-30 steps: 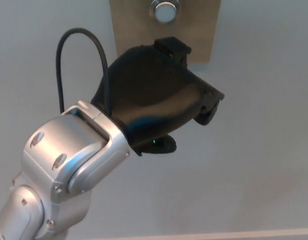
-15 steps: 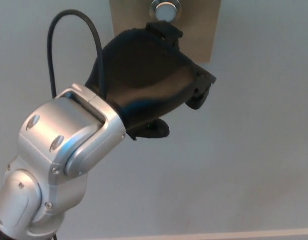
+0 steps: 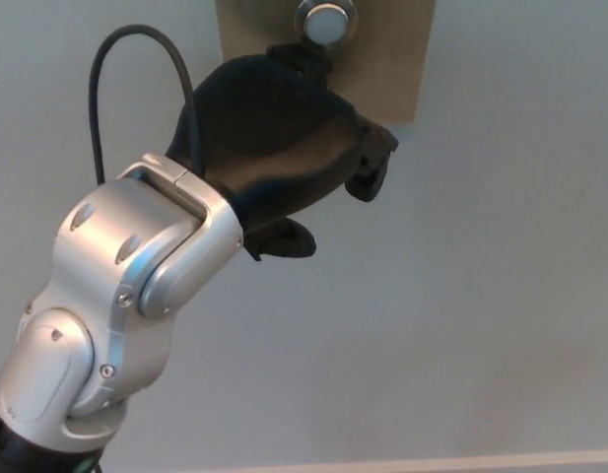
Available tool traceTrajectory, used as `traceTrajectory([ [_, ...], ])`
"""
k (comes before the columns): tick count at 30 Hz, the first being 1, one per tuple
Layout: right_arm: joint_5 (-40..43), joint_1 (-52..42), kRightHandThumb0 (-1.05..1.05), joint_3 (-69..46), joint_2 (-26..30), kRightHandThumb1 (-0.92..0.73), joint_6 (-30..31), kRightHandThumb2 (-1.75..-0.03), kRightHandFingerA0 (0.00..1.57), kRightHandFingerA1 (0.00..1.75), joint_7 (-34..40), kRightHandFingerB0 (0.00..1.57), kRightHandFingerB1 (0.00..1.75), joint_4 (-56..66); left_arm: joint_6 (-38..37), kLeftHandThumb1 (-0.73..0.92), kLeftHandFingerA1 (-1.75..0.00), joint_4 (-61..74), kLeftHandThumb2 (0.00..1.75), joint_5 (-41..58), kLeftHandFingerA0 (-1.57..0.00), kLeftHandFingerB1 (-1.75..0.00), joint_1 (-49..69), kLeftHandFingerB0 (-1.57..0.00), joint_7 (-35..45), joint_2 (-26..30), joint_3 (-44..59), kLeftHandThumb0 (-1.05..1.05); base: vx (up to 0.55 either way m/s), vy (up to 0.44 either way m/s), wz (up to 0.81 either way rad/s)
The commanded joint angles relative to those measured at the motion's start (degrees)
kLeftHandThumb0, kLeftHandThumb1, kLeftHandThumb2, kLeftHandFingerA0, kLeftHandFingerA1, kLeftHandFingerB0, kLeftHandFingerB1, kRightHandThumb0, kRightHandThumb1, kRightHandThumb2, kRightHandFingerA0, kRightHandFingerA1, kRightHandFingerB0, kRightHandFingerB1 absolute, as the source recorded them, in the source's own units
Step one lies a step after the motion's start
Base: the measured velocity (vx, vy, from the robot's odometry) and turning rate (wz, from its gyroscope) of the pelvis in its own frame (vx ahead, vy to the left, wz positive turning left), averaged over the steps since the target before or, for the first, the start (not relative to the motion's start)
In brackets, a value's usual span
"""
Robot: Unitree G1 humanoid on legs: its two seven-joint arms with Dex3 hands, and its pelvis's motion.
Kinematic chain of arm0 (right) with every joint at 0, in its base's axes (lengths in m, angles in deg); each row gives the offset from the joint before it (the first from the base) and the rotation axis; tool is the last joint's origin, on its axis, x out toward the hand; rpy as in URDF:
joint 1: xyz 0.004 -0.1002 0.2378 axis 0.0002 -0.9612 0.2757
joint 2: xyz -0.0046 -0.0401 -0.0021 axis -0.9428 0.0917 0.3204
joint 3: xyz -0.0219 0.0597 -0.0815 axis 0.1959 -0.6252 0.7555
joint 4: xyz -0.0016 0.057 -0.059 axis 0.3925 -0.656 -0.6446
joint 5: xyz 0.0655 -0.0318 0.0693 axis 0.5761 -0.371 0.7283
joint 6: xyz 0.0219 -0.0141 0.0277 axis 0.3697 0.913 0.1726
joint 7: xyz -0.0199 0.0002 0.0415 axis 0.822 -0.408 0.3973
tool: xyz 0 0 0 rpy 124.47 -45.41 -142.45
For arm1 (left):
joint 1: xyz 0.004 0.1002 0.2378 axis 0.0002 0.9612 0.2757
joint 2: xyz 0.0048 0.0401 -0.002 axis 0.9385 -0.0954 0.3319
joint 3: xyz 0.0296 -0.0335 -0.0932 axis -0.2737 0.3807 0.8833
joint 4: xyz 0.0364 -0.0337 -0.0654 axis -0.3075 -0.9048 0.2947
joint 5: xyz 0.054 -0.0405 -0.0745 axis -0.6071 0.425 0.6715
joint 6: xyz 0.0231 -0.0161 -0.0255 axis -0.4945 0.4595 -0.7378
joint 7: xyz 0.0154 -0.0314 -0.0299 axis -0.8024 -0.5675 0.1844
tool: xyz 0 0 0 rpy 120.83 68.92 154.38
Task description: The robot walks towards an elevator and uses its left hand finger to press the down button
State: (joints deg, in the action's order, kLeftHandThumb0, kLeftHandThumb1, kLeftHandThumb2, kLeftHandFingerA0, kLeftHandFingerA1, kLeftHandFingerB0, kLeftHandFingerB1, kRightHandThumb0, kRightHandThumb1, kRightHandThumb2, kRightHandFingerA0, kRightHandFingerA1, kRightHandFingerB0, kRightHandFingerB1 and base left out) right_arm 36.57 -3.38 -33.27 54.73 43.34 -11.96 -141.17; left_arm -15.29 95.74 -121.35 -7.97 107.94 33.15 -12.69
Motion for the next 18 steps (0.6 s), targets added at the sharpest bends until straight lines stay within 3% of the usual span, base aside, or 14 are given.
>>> traceTrajectory([
  [1, -0.19, -0.09, -0.50, 0.14, 0.52, -0.51, -0.50, -0.56, 0.55, 0.51, 0.24, 0.53, 0.36, 0.14, -0.29, 0.25, -0.99, -1.96, 0.77, 0.31, -0.81, -0.83, 0.31, -0.81, -4.98, 0.58, 0.77, -0.49, 0.00, 0.000, 0.00],
  [2, -0.49, -0.28, -0.51, 0.43, 0.65, -0.51, -0.97, -0.56, 0.53, 0.51, 0.74, 0.54, 0.37, 0.24, 0.23, 0.39, -1.00, -1.75, 0.52, 0.21, -0.74, -0.77, 0.28, -0.82, -4.25, 0.38, 0.49, -0.45, 0.00, 0.000, 0.00],
  [7, -0.44, -0.41, -0.51, 0.56, 0.72, -0.51, -0.93, -0.56, 0.52, 0.50, 0.88, 0.54, 0.36, 0.34, 0.30, 0.39, -0.90, -1.27, 0.52, 0.56, -0.74, -0.73, 0.73, -0.83, -4.22, 0.49, 0.20, -0.45, 0.00, 0.000, 0.00],
  [11, -0.78, -0.30, -0.47, 0.85, 0.96, -0.51, -0.91, -0.56, 0.55, 0.50, 1.24, 0.55, 0.36, 0.19, 0.95, 0.40, -0.93, 0.37, 0.53, 0.53, -0.73, -0.75, 0.06, -0.82, -1.99, 0.25, -0.37, -0.44, 0.00, 0.000, 0.00],
  [13, -1.09, 0.07, -0.50, 1.15, 0.93, -0.52, -0.45, -0.56, 0.56, 0.50, 1.45, 0.56, 0.37, 0.19, 1.43, 0.39, -1.02, 1.53, 0.52, 1.64, -0.73, -0.78, -0.50, -0.82, -1.58, -0.47, 0.01, -0.44, 0.00, 0.000, 0.00],
  [14, -0.88, 0.04, -0.47, 0.97, 0.87, -0.52, -0.81, -0.56, 0.56, 0.50, 1.38, 0.56, 0.37, 0.20, 1.59, 0.39, -1.10, 2.00, 0.53, 2.01, -0.72, -0.80, -0.70, -0.83, -1.50, -0.84, 0.08, -0.46, 0.00, 0.000, 0.00],
  [15, -0.47, 0.04, -0.53, 0.65, 0.82, -0.52, -0.87, -0.57, 0.52, 0.49, 0.76, 0.54, 0.36, 0.20, 1.67, 0.28, -1.06, 2.84, 0.79, 2.08, -0.80, -0.84, -1.05, -0.81, -1.14, -1.15, -0.02, -0.53, 0.00, 0.000, 0.00],
  [18, 0.30, 0.04, -0.49, -0.02, 0.66, -0.53, -0.50, -0.57, 0.61, 0.52, -0.17, 0.54, 0.36, 0.34, 1.49, 0.28, -1.04, 5.28, 0.80, 1.49, -0.81, -0.83, -1.90, -0.81, 0.41, -1.53, -0.78, -0.55, 0.00, 0.000, 0.00],
])
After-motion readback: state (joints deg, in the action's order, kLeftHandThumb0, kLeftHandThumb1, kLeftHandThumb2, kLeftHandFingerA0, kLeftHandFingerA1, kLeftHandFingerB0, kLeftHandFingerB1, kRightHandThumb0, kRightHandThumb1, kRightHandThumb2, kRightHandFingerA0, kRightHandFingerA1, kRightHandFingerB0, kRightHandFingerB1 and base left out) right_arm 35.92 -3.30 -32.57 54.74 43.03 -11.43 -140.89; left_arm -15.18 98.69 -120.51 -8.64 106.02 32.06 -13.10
